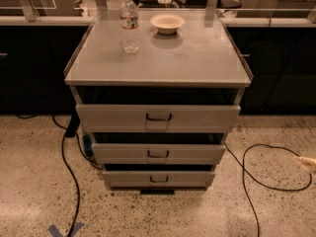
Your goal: Open bottom drawer
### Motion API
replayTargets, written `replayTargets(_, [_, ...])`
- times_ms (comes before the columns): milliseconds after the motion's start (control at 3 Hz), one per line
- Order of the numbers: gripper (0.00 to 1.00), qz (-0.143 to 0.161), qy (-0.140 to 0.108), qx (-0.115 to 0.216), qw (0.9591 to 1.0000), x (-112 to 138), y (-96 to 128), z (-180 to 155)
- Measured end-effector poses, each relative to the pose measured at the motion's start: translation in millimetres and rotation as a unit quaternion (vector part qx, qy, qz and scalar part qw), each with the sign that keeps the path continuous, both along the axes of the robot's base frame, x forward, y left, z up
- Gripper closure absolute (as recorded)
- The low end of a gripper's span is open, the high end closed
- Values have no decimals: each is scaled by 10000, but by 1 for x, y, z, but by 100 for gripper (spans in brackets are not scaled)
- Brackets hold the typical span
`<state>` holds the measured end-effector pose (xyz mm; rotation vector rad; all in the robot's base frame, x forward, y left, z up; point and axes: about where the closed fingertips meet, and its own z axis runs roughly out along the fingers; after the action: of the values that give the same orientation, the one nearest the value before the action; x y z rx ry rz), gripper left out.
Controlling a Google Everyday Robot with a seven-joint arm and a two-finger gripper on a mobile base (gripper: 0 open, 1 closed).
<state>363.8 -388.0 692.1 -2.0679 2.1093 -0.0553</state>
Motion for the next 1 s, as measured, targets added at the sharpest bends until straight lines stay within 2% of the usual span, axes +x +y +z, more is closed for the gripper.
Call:
replayTargets(333, [0,-835,191,394,9955,14,-34,-23])
replayTargets(667, [0,-997,413,404,9933,13,-34,-45])
replayTargets(1000, [0,-695,584,252,9956,-4,-16,-78])
